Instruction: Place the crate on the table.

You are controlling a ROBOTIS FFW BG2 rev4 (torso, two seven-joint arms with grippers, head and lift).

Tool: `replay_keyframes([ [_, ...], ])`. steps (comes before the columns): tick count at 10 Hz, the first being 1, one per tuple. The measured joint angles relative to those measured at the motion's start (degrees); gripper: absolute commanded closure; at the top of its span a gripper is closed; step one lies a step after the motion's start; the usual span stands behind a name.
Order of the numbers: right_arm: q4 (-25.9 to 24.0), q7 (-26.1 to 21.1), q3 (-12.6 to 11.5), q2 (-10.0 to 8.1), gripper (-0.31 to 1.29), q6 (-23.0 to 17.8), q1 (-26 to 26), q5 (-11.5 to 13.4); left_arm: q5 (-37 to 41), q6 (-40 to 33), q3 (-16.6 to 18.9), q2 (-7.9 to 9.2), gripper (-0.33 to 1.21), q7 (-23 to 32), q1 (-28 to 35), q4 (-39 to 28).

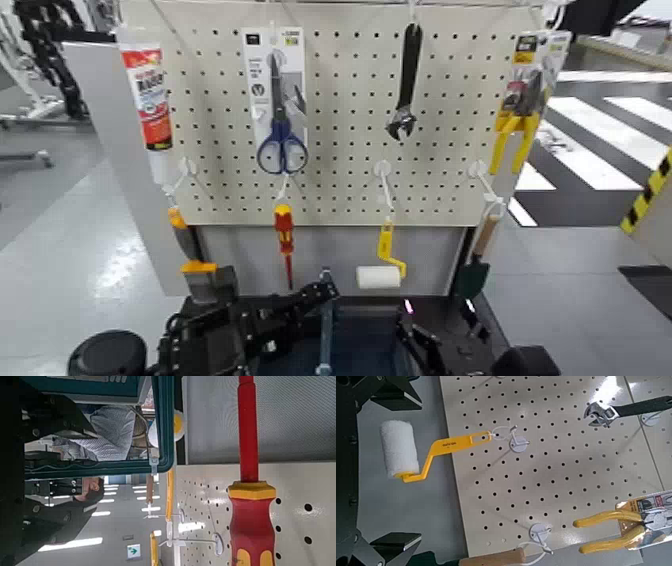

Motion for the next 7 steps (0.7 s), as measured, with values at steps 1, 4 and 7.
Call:
replay_keyframes([
  [1, 0.0, 0.0, 0.0, -0.03, 0.14, 0.0, 0.0, 0.0, -0.6, -0.2, 0.4, -0.10, 0.14, 0.0, 0.4, -0.1],
  [4, 0.0, 0.0, 0.0, -0.21, 0.14, 0.2, 0.0, 0.0, -4.6, -2.7, 2.8, -0.55, 0.14, -0.5, 3.0, -2.9],
  [7, -0.1, 0.1, 0.1, -0.47, 0.14, 0.6, -0.1, 0.0, -14.5, -8.1, 8.6, -1.53, 0.14, 1.7, 8.9, -11.8],
])
